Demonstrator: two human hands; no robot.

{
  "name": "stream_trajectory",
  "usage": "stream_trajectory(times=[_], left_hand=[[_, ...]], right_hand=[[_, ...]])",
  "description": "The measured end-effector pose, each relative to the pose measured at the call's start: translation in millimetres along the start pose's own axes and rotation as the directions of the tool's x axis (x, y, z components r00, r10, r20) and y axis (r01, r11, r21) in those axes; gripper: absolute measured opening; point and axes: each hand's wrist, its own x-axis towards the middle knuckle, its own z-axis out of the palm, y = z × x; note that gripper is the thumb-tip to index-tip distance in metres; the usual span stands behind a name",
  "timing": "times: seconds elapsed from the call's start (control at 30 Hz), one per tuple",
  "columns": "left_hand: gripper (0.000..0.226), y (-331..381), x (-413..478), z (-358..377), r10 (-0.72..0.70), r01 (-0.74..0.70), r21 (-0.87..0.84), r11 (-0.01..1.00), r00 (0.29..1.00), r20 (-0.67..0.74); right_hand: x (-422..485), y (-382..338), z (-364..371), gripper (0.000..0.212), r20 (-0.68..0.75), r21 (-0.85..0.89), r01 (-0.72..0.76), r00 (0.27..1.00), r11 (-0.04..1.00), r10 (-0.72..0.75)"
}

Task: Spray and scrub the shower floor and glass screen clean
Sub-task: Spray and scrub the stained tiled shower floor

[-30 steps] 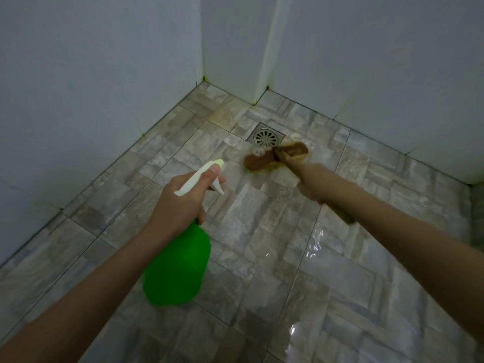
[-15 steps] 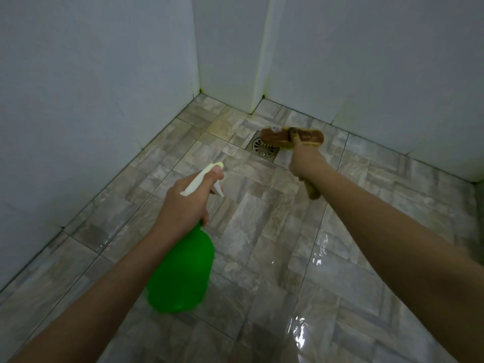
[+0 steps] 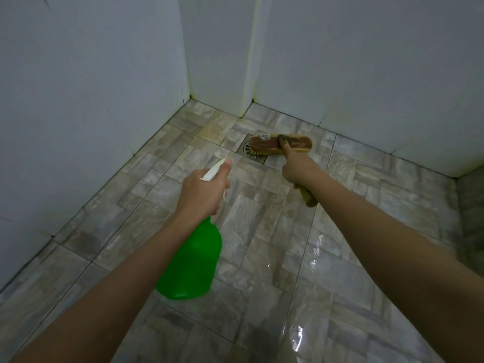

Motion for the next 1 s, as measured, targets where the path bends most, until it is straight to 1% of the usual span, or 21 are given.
stream_trajectory(times=[0.1,0.2,0.23,0.27,0.33,0.5,0.57,0.63,0.7,0.77,0.87,0.93,0.97,1.0], left_hand=[[0.057,-2,-1,-2,-0.037,0.037,-0.011,0.999,0.999,-0.017],[0.056,-7,-6,-8,-0.002,0.001,-0.027,1.0,1.0,-0.026],[0.054,-8,-7,-12,0.012,-0.012,-0.019,1.0,1.0,-0.019],[0.051,-10,-7,-15,0.021,-0.021,-0.007,1.0,1.0,-0.012],[0.047,-14,-7,-21,0.037,-0.037,0.02,0.999,0.999,-0.009],[0.046,-24,-6,-30,0.062,-0.061,0.023,0.998,0.998,-0.032],[0.045,-26,-4,-35,0.054,-0.054,-0.006,0.999,0.998,-0.044],[0.046,-26,-2,-39,0.056,-0.058,-0.04,0.997,0.997,-0.049],[0.045,-27,-2,-41,0.06,-0.064,-0.063,0.996,0.997,-0.057],[0.043,-29,-3,-41,0.064,-0.067,-0.065,0.996,0.996,-0.06],[0.041,-27,-3,-39,0.058,-0.063,-0.076,0.995,0.997,-0.059],[0.044,-25,-3,-37,0.048,-0.052,-0.06,0.997,0.996,-0.069],[0.044,-24,-4,-37,0.044,-0.048,-0.058,0.997,0.996,-0.072],[0.045,-23,-4,-37,0.04,-0.044,-0.06,0.997,0.997,-0.073]], right_hand=[[-3,2,6,0.07,-0.01,0.151,0.0,1.0,0.989,0.002],[-8,2,30,0.067,-0.099,0.406,-0.003,0.994,0.914,0.047],[-8,0,36,0.067,-0.116,0.446,-0.009,0.991,0.895,0.067],[-6,-4,39,0.068,-0.132,0.447,-0.005,0.989,0.894,0.071],[3,-15,35,0.069,-0.152,0.363,0.012,0.987,0.932,0.047],[-1,-31,32,0.079,-0.037,0.202,-0.038,0.998,0.979,0.047],[-5,-29,27,0.082,-0.005,0.178,-0.027,1.0,0.984,0.029],[14,-25,12,0.081,-0.045,0.162,-0.01,0.999,0.987,0.018],[28,-28,-3,0.08,-0.054,0.171,-0.05,0.997,0.984,0.06],[20,-32,4,0.083,-0.039,0.141,-0.058,0.997,0.988,0.064],[-6,-26,25,0.084,-0.02,0.17,-0.017,1.0,0.985,0.021],[12,-24,15,0.084,-0.07,0.1,0.002,0.998,0.995,0.005],[26,-27,4,0.085,-0.071,0.066,-0.014,0.997,0.998,0.018],[33,-34,-7,0.087,-0.039,0.048,-0.049,0.998,0.998,0.051]])
